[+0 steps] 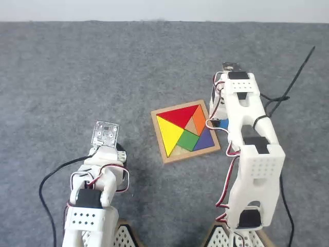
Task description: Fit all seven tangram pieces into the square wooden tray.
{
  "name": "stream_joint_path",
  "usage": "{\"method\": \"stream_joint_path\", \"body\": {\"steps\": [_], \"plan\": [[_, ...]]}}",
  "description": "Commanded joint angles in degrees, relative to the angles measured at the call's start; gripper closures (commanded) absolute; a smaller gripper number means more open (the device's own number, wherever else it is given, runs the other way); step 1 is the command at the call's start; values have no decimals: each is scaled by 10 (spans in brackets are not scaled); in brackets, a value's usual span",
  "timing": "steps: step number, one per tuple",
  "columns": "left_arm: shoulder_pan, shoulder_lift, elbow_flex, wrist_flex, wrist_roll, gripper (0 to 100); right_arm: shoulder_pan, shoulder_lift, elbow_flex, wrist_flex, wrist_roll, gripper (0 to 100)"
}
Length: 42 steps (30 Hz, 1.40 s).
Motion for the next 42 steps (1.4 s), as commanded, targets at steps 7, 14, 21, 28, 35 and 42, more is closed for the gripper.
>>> {"method": "stream_joint_path", "body": {"steps": [7, 14, 21, 28, 35, 42], "plan": [[-2, -7, -11, 0, 3, 986, 15, 21, -40, 10, -15, 798], [-2, -7, -11, 0, 3, 986, 14, 22, -40, 9, -15, 894], [-2, -7, -11, 0, 3, 986, 13, 17, -40, 10, -5, 897], [-2, -7, -11, 0, 3, 986, 15, -4, -41, 19, 41, 892], [-2, -7, -11, 0, 3, 986, 16, -11, -42, 27, 115, 816], [-2, -7, -11, 0, 3, 986, 15, -6, -63, 16, 145, 790]]}}
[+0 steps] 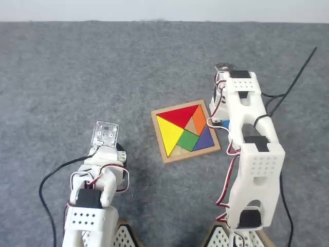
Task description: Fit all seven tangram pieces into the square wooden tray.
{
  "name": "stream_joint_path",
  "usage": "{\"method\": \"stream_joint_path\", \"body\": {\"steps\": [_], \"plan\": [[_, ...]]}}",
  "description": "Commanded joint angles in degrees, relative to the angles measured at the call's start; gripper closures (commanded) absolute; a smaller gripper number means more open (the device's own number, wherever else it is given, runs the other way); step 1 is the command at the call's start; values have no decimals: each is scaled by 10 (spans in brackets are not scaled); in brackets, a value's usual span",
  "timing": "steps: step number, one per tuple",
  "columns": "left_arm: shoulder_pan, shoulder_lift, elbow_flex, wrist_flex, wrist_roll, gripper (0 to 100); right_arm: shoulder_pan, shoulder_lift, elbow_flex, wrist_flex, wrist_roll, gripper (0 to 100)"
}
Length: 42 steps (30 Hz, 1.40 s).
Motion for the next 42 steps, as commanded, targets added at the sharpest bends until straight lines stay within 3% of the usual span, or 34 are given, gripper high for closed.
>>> {"method": "stream_joint_path", "body": {"steps": [1, 21, 26, 42], "plan": [[-2, -7, -11, 0, 3, 986, 7, -23, -33, -9, 11, 789], [-2, -7, -11, 0, 3, 986, 8, -22, -33, -43, 75, 786], [-2, -7, -11, 0, 3, 986, 5, -22, -33, -47, 138, 786], [-2, -7, -11, 0, 3, 986, 3, -22, -29, -25, 136, 790]]}}
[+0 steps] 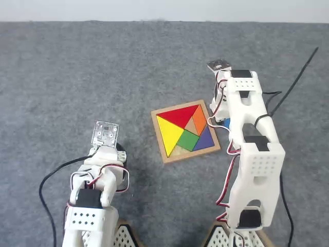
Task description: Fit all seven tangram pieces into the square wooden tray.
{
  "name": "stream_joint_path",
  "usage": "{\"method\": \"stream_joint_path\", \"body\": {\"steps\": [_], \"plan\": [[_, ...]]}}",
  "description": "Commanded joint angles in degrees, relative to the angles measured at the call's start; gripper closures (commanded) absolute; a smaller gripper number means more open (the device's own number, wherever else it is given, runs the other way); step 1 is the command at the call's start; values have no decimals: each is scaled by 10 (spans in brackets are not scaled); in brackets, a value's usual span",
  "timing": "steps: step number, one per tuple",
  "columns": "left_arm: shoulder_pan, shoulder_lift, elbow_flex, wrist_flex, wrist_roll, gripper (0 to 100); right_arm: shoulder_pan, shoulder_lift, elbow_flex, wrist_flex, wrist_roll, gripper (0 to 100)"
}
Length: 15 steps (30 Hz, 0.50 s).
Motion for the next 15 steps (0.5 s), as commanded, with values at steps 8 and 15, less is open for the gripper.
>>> {"method": "stream_joint_path", "body": {"steps": [8, 15], "plan": [[-2, -7, -11, 0, 3, 986, 1, -24, -26, 7, 4, 896], [-2, -7, -11, 0, 3, 986, 0, -29, -27, 7, 5, 902]]}}
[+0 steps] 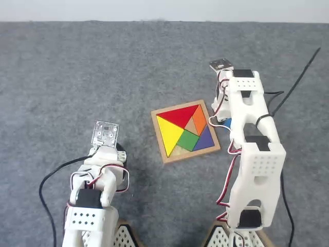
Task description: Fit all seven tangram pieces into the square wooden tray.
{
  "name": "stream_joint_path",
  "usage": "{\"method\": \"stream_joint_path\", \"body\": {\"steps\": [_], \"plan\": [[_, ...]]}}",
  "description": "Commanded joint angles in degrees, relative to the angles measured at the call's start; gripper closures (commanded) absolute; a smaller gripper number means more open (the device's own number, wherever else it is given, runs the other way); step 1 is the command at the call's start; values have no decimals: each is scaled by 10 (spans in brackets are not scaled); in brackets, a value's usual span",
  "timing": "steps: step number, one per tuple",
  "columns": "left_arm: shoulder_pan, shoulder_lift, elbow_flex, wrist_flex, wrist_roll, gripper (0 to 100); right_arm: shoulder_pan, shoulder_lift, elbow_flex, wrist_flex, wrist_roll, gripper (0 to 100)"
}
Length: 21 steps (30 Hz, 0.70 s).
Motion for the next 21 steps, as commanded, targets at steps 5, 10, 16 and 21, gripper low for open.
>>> {"method": "stream_joint_path", "body": {"steps": [5, 10, 16, 21], "plan": [[-2, -7, -11, 0, 3, 986, -6, -64, -29, 22, 34, 902], [-2, -7, -11, 0, 3, 986, -45, -133, -26, 81, 113, 902], [-2, -7, -11, 0, 3, 986, -135, -181, -26, 136, 185, 902], [-2, -7, -11, 0, 3, 986, -201, -181, -25, 165, 219, 902]]}}
